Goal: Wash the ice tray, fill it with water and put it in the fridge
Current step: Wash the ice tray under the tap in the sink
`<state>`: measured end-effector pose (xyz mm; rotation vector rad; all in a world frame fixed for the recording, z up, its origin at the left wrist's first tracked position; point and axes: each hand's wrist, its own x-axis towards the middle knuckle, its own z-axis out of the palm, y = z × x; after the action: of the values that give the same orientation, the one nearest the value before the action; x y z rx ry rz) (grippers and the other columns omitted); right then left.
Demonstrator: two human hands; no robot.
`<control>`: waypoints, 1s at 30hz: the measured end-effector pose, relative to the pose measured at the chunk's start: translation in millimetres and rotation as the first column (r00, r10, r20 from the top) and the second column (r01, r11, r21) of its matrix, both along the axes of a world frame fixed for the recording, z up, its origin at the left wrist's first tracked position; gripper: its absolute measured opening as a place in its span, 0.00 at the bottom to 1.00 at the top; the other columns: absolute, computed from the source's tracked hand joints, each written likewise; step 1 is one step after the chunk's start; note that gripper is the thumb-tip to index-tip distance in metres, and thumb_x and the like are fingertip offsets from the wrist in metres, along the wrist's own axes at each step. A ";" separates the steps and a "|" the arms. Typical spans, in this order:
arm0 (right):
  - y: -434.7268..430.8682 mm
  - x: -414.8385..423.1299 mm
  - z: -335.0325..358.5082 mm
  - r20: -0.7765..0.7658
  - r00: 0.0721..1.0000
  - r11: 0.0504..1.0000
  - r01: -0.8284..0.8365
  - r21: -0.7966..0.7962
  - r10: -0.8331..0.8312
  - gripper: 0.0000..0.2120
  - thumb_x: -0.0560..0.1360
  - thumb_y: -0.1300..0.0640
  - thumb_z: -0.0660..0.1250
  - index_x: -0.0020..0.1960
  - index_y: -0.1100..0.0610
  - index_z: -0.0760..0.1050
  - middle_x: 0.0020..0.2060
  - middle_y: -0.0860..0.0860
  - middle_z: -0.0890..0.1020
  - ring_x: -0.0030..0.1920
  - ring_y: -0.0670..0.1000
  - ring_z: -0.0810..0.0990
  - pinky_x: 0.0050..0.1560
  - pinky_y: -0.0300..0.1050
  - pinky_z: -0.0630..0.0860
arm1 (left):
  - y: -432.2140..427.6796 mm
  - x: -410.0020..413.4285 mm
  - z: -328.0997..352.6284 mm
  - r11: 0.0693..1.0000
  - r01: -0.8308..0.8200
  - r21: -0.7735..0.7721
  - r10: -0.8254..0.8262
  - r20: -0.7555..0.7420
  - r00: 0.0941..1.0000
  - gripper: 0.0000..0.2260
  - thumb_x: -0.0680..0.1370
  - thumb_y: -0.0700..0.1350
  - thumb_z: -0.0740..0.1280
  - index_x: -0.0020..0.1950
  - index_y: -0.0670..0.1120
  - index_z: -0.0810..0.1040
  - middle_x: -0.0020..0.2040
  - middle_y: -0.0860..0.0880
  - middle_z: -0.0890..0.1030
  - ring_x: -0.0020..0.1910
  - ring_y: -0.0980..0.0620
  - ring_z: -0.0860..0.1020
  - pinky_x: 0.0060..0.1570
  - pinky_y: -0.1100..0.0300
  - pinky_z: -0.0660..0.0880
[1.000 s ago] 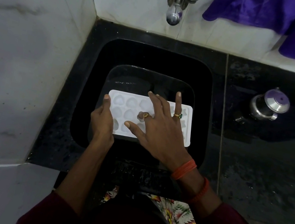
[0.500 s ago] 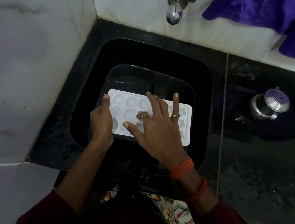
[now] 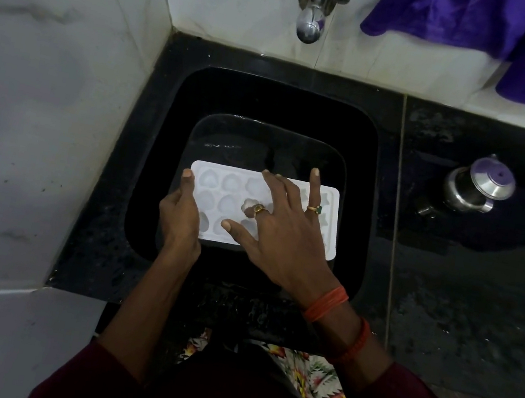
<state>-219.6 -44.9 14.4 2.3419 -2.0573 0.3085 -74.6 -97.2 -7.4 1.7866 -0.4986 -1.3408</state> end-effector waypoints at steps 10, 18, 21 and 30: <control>-1.5 0.4 2.9 -0.034 0.999 0.999 -0.010 0.037 0.012 0.30 0.79 0.30 0.53 0.55 0.50 0.85 0.72 0.58 0.74 0.74 0.57 0.70 0.79 0.65 0.36 | -0.2 -0.5 2.0 1.000 -0.004 -0.003 0.004 -0.015 1.000 0.16 0.82 0.61 0.62 0.43 0.53 0.81 0.43 0.52 0.85 0.47 0.46 0.85 0.51 0.49 0.82; -6.2 -8.6 9.3 -0.045 0.999 1.000 -0.024 0.008 0.025 0.27 0.80 0.32 0.57 0.50 0.50 0.86 0.71 0.59 0.75 0.73 0.59 0.71 0.79 0.65 0.35 | 0.5 4.6 -2.6 1.000 0.006 0.026 -0.006 -0.003 1.000 0.19 0.77 0.67 0.63 0.46 0.54 0.83 0.48 0.50 0.86 0.49 0.44 0.85 0.56 0.41 0.81; -3.2 -7.1 6.1 -0.093 0.994 0.998 -0.047 0.051 0.052 0.28 0.80 0.32 0.55 0.53 0.50 0.85 0.72 0.60 0.74 0.73 0.59 0.71 0.79 0.66 0.38 | -0.2 5.1 -3.3 1.000 0.007 0.027 -0.007 -0.001 1.000 0.19 0.76 0.68 0.63 0.46 0.54 0.83 0.49 0.50 0.86 0.49 0.44 0.85 0.56 0.41 0.80; -6.5 -7.9 9.8 -0.116 0.992 0.998 -0.055 0.016 0.056 0.27 0.80 0.32 0.56 0.51 0.50 0.86 0.71 0.59 0.75 0.73 0.58 0.72 0.79 0.67 0.38 | -1.6 4.6 -1.8 1.000 -0.011 0.017 0.011 -0.028 1.000 0.17 0.81 0.63 0.62 0.46 0.52 0.81 0.47 0.49 0.86 0.47 0.46 0.85 0.54 0.43 0.82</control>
<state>-227.5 -51.4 24.2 2.3665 -1.9508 0.1551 -70.0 -98.8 -9.2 1.7795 -0.4631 -1.3645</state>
